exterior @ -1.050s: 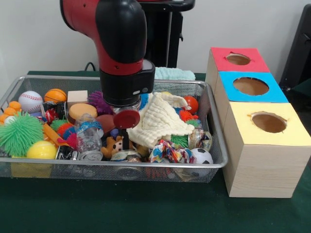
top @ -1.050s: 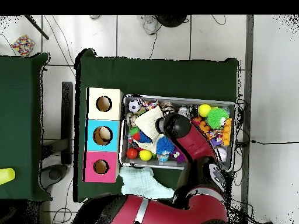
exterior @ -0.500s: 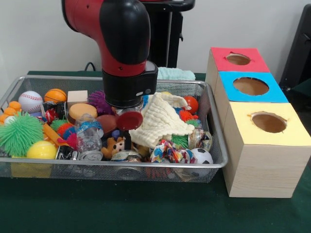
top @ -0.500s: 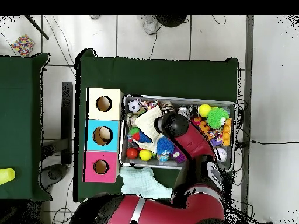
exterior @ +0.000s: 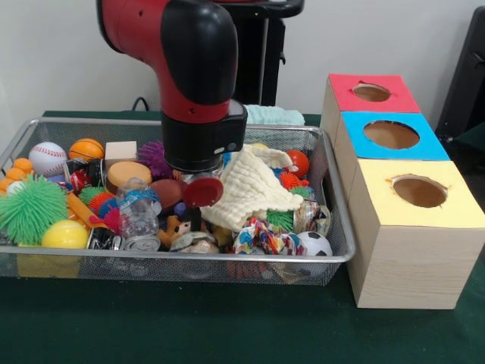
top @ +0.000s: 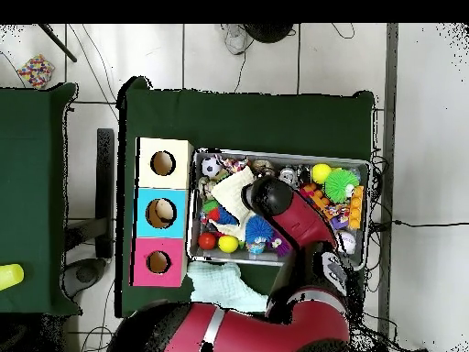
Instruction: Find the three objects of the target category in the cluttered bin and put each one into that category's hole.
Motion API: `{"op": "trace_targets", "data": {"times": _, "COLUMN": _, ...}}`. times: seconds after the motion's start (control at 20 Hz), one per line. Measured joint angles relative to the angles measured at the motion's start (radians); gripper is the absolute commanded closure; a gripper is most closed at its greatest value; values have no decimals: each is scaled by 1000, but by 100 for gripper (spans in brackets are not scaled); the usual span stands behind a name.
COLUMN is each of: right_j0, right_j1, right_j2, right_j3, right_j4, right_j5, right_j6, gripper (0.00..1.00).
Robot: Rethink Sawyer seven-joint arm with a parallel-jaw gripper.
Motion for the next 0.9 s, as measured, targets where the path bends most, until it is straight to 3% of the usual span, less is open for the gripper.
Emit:
{"op": "trace_targets", "data": {"times": 0.3, "right_j0": 48, "right_j1": 40, "right_j2": -38, "right_j3": -30, "right_j4": -23, "right_j5": -37, "right_j6": 0, "gripper": 100}}
{"op": "trace_targets", "data": {"times": 0.9, "right_j0": 117, "right_j1": 47, "right_j2": -119, "right_j3": -39, "right_j4": -30, "right_j5": -32, "right_j6": 0, "gripper": 100}}
